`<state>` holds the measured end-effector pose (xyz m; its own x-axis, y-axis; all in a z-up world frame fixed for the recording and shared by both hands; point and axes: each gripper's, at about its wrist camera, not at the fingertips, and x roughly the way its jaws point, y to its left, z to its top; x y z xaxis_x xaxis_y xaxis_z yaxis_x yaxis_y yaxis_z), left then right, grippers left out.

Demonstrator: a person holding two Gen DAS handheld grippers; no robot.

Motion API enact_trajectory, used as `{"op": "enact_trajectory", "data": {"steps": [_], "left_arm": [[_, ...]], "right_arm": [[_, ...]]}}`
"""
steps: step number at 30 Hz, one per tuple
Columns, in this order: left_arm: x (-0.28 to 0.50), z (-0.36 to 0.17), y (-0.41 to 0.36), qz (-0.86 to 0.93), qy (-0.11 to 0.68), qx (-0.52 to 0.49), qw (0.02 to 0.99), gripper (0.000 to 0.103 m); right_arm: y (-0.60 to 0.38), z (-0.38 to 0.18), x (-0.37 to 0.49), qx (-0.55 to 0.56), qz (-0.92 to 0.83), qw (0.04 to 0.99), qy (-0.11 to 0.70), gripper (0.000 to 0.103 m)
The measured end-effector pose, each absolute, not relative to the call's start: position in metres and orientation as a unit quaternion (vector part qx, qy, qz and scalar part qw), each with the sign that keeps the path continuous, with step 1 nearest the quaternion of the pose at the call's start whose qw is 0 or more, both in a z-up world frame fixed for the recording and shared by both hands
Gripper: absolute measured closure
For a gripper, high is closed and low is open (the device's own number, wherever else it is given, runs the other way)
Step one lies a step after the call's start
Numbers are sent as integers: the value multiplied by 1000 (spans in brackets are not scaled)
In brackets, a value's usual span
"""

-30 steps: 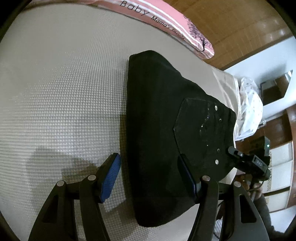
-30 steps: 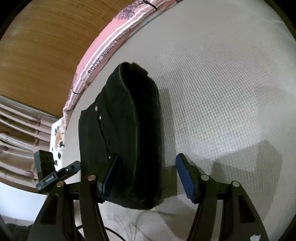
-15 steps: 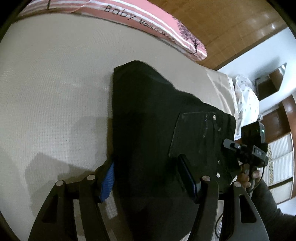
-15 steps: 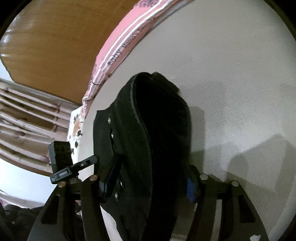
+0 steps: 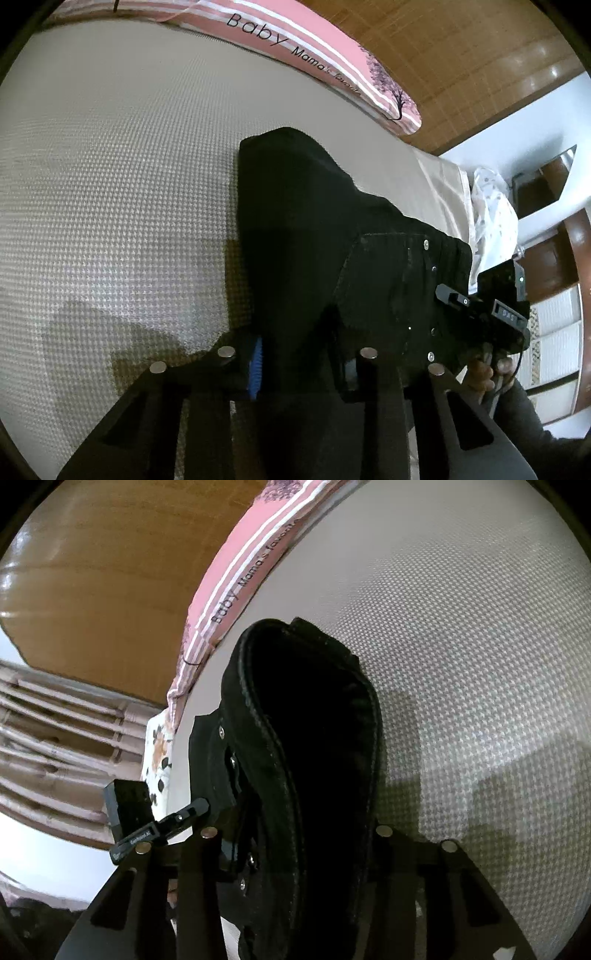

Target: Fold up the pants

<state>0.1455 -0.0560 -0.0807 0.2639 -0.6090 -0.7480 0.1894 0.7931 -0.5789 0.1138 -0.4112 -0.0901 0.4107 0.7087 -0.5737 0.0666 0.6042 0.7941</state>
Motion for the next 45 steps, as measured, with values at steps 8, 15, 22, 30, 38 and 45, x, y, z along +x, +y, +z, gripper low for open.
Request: {"op": "enact_trajectory", "data": {"steps": [8,15,22,30,38,45], "left_arm": [[142,-66,-56,-282,535,-189,773,88],[136,-41,-40,-302,523,-171,779,90],[132,-17,10,-283,500,-179,799,90],[150,8,79,-228,486,-153,830,90],[185,17,121,-180,474,-143,850,90],[217,14,131,-165,481,-130,851,90]], "right_arm": [[-391,-65,106,391,163,762,489,74],[-360,-37,101,403,147,770,472,75],[-304,-16,105,397,170,771,468,76],[-233,-13,147,387,212,762,474,76],[-172,-13,206,366,235,757,488,76],[-154,-22,241,356,232,753,502,76]]}}
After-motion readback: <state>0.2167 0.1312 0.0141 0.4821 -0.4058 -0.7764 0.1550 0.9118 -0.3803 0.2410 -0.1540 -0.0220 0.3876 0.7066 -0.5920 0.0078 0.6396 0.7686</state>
